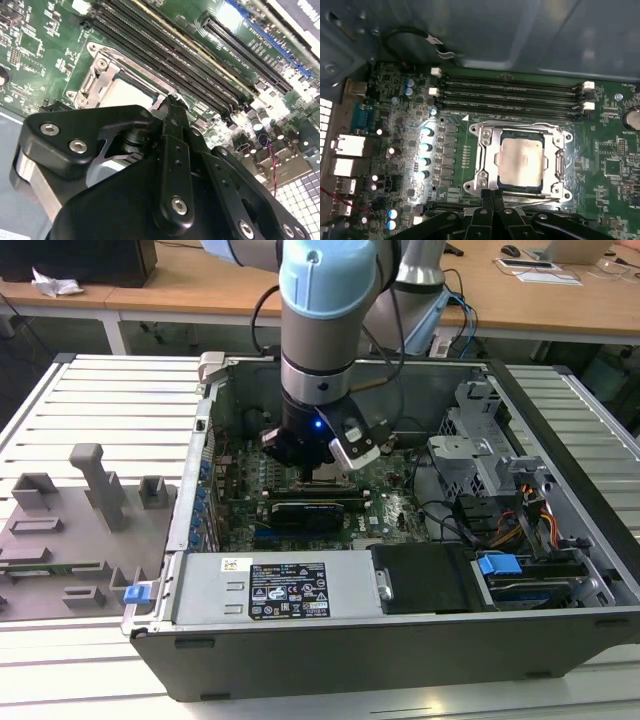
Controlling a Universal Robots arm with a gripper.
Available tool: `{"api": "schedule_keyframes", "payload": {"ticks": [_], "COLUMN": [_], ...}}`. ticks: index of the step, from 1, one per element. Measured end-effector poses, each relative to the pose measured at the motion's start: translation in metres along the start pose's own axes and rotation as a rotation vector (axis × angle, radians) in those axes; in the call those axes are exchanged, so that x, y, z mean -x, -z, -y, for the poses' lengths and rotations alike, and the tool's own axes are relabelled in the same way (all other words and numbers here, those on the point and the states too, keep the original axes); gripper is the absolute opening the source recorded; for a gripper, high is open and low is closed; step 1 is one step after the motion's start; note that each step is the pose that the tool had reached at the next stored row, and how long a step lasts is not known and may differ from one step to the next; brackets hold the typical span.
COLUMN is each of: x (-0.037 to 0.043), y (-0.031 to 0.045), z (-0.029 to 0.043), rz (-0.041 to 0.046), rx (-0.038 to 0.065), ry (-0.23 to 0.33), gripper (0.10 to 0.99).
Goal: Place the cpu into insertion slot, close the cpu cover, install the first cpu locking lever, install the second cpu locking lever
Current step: 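Install the second cpu locking lever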
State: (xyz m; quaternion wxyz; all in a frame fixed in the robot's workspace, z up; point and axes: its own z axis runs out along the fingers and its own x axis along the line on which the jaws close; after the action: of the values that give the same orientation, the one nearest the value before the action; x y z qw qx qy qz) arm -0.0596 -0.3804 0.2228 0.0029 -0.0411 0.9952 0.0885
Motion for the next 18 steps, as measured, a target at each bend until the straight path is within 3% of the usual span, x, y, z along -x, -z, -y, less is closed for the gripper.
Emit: {"api": "schedule_keyframes", "payload": {"ticks": [7, 10, 15, 18], "x": [-0.0072, -0.0077, -0.0096, -0.0108], "y": [0.0003, -0.0049, -0.0104, -0.0121], "z": [0.0104, 0.0136, 0.0165, 0.0189], "rz": [0.0014, 0.0029, 0.0049, 0.0066], "rx": [0.017, 0.036, 0.055, 0.076], "ry": [0.0, 0.0, 0.001, 0.001], "gripper": [0.106, 0.106, 0.106, 0.106]}}
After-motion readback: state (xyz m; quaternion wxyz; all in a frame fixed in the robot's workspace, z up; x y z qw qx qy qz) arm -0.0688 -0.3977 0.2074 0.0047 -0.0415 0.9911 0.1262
